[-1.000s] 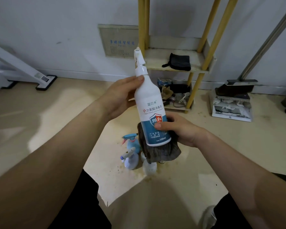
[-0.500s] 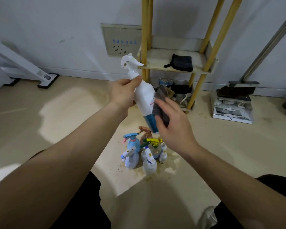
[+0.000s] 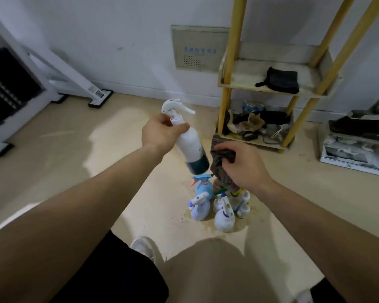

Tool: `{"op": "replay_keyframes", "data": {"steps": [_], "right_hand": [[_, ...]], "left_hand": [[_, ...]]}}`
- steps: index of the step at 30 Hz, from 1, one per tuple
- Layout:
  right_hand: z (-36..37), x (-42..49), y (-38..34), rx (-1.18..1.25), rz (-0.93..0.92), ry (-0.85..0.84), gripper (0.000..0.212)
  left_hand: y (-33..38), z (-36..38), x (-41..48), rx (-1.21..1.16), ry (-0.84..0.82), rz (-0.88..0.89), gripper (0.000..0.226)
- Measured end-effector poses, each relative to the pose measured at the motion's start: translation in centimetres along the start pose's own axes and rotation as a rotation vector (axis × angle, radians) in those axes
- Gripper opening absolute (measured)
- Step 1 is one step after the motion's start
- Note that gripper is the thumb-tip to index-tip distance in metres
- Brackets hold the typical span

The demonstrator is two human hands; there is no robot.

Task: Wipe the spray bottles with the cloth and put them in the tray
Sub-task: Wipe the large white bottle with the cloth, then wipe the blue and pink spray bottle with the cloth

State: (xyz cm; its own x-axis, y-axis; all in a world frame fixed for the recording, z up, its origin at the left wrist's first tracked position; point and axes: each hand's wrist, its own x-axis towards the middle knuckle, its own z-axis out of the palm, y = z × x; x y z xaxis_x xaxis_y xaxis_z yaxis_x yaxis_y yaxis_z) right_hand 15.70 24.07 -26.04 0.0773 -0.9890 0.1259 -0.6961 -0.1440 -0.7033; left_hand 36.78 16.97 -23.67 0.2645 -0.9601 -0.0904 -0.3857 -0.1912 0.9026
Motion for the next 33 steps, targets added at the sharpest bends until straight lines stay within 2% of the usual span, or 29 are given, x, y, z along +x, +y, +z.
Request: {"op": "replay_keyframes", "data": {"steps": [3, 6, 14, 18, 25, 30, 33], "right_hand": [[1.9, 1.8, -0.7, 0.018, 0.002, -0.005, 0.039], [3.9, 3.6, -0.8, 0.040, 0.021, -0.011, 0.038], [9.0, 8.1, 3.1, 0.014, 0.069, -0.086, 0.037], [11.2, 9.3, 5.9, 0.013, 0.131, -0.070, 0.037], [13.3, 10.1, 8.2, -0.021, 0.118, -0.054, 0.039], [12.5, 10.2, 8.0, -0.053, 0.107, -0.062, 0.038], [11.1, 9.9, 7.4, -0.031, 0.097, -0.042, 0.037]], "left_hand": [[-2.5, -0.6, 1.1, 0.182, 0.024, 0.007, 0.028], [-5.6, -0.6, 2.5, 0.282, 0.050, -0.034, 0.029], [-14.5, 1.7, 8.3, 0.312, 0.069, -0.118, 0.033], [-18.9, 3.6, 10.8, 0.300, 0.063, -0.206, 0.035], [-23.0, 5.2, 11.9, 0.307, 0.067, -0.212, 0.028], [-23.3, 5.0, 12.0, 0.288, 0.036, -0.224, 0.039], [-22.8, 4.3, 11.0, 0.298, -0.022, -0.282, 0.062]]}}
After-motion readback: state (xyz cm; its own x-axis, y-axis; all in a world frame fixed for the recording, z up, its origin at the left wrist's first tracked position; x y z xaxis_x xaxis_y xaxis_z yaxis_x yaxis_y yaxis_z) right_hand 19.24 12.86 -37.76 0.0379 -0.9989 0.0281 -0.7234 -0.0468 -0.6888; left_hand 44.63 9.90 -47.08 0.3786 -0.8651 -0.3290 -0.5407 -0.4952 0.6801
